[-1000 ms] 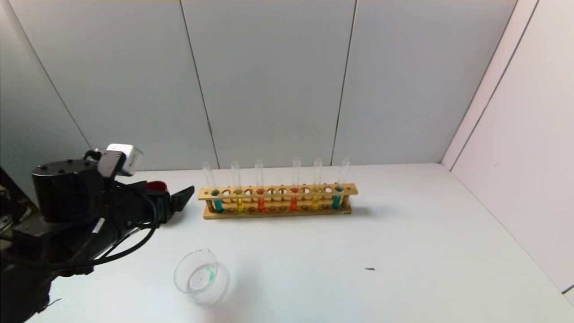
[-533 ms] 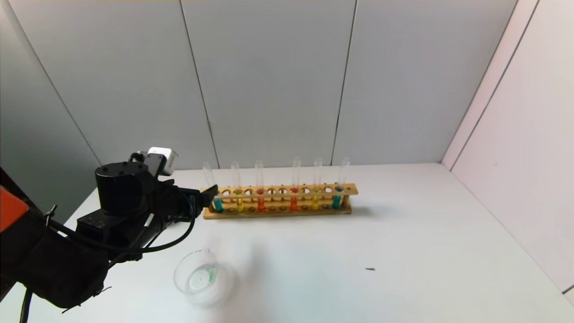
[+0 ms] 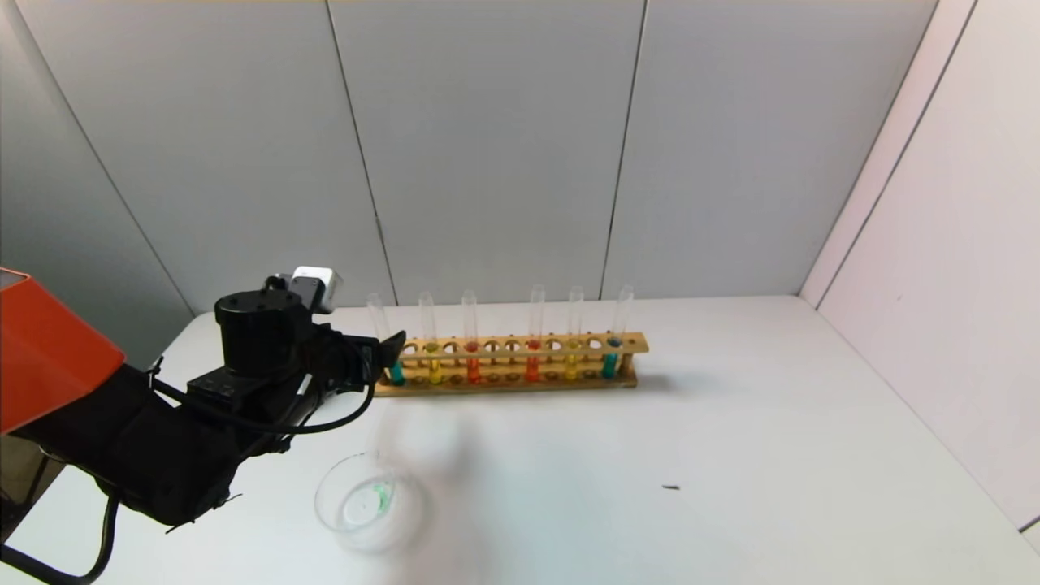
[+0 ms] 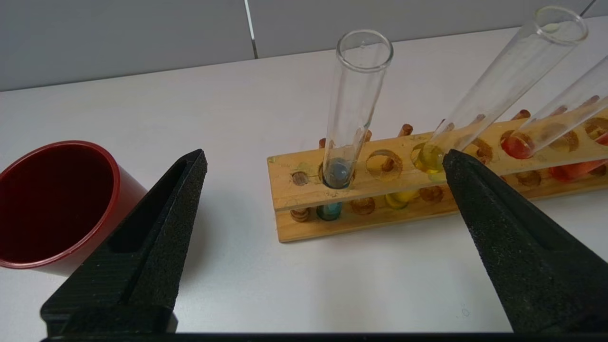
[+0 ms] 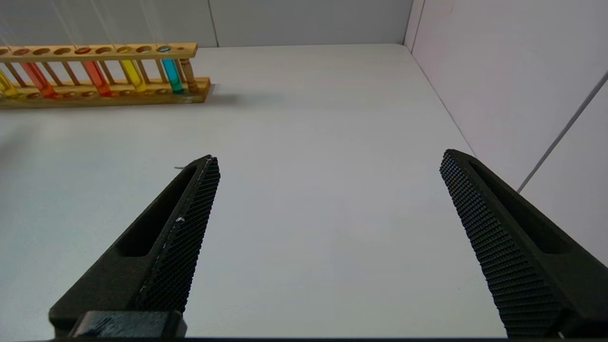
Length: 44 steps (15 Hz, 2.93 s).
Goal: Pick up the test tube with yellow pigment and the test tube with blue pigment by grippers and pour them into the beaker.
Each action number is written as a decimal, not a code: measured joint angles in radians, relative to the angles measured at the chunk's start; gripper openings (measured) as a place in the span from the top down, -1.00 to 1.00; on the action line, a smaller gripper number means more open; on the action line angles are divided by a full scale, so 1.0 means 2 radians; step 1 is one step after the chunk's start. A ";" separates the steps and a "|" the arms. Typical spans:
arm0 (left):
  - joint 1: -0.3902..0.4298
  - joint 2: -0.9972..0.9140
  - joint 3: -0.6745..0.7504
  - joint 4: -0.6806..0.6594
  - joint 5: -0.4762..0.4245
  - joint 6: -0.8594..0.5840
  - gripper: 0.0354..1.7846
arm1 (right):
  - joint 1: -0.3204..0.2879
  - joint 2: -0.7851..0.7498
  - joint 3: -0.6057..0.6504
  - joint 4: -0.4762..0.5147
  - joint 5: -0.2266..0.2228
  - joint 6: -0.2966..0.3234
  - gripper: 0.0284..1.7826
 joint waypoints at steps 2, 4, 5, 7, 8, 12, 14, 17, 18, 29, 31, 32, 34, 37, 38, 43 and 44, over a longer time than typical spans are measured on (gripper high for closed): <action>0.000 0.009 -0.015 0.001 0.000 0.000 -0.96 | 0.000 0.000 0.000 0.000 0.000 0.000 -0.91; 0.001 0.021 -0.032 0.001 0.000 0.001 -0.96 | 0.000 0.000 0.000 0.000 0.000 0.000 -0.91; 0.002 0.027 -0.037 0.001 0.000 0.001 -0.96 | 0.000 0.000 0.000 0.000 0.000 0.000 -0.91; 0.002 0.035 -0.045 0.000 0.000 0.000 -0.96 | 0.000 0.000 0.000 0.000 0.000 0.000 -0.91; 0.003 0.039 -0.051 -0.001 0.000 0.001 -0.94 | 0.000 0.000 0.000 0.000 0.000 0.000 -0.91; 0.009 0.054 -0.070 -0.003 -0.001 0.001 -0.56 | 0.000 0.000 0.000 0.000 0.000 0.000 -0.91; 0.010 0.060 -0.072 -0.005 -0.001 0.001 -0.21 | 0.000 0.000 0.000 0.000 0.000 0.000 -0.91; 0.010 0.067 -0.079 -0.005 -0.002 0.001 0.42 | 0.000 0.000 0.000 0.000 0.000 0.000 -0.91; 0.010 0.069 -0.080 -0.005 -0.003 0.001 0.58 | 0.000 0.000 0.000 0.000 0.000 0.000 -0.91; 0.009 0.059 -0.081 0.003 0.000 0.004 0.68 | 0.000 0.000 0.000 0.000 0.000 0.000 -0.91; 0.008 0.049 -0.083 0.016 -0.001 0.005 0.68 | 0.000 0.000 0.000 0.000 0.000 0.000 -0.91; 0.008 0.042 -0.085 0.030 -0.001 0.004 0.68 | 0.000 0.000 0.000 0.000 0.000 0.000 -0.91; 0.008 0.025 -0.094 0.059 -0.001 0.002 0.68 | 0.000 0.000 0.000 0.000 0.000 0.000 -0.91; 0.008 0.002 -0.114 0.103 -0.001 0.002 0.68 | 0.000 0.000 0.000 0.000 0.000 0.000 -0.91; 0.008 -0.004 -0.121 0.117 -0.001 0.001 0.68 | 0.000 0.000 0.000 0.000 0.000 0.000 -0.91; 0.008 -0.017 -0.161 0.172 0.000 0.001 0.68 | 0.000 0.000 0.000 0.000 0.000 0.000 -0.91; 0.008 -0.017 -0.173 0.186 -0.001 0.001 0.68 | 0.000 0.000 0.000 0.000 0.000 0.000 -0.91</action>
